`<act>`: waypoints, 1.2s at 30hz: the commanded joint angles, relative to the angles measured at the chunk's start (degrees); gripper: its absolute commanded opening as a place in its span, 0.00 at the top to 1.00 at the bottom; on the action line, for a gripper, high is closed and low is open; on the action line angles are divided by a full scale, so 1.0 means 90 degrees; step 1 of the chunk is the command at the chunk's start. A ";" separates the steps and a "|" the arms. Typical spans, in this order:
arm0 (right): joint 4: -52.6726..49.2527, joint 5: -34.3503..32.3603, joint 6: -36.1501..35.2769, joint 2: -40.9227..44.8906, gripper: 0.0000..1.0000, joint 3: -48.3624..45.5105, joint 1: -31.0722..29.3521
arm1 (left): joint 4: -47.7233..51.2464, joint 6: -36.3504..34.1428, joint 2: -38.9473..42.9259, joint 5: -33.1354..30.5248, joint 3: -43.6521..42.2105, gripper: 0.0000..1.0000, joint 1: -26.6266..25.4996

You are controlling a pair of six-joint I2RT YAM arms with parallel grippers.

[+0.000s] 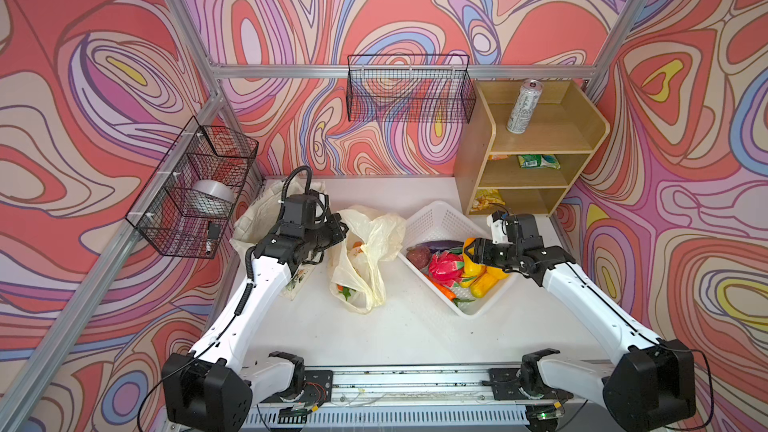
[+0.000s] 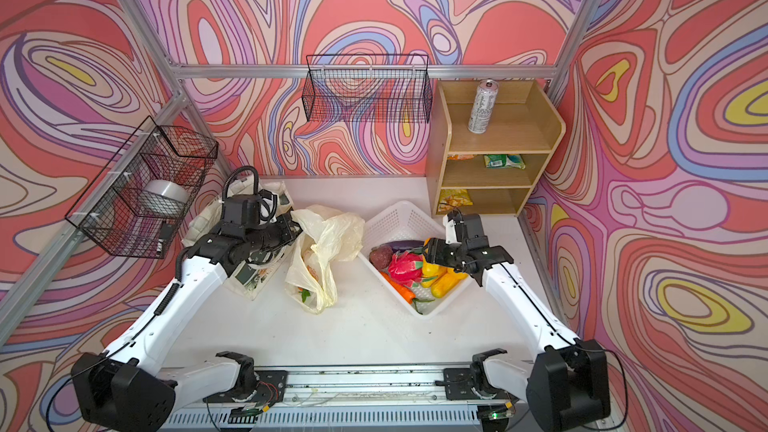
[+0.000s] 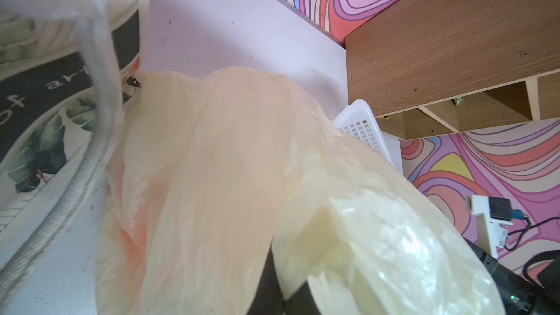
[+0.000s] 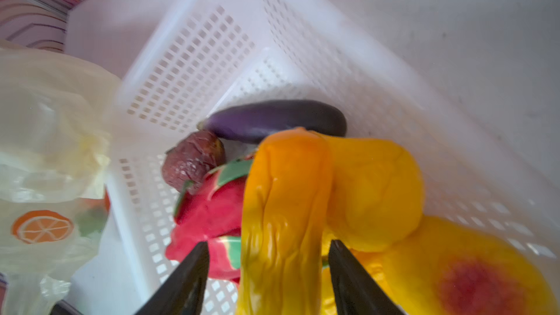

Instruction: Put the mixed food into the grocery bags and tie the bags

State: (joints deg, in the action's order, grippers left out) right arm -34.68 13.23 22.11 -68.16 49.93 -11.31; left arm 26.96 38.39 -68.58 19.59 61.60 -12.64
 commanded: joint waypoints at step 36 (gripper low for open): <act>-0.2960 0.0015 -0.0183 -0.4282 0.21 0.4061 -0.0423 | -0.1062 0.0440 -0.0017 0.0332 -0.0660 1.00 0.0047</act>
State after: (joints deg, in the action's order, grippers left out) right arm -55.11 16.71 22.55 -103.31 82.41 -15.05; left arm 20.84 40.86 -68.77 21.37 56.55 -12.64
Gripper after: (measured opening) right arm 0.789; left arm 0.047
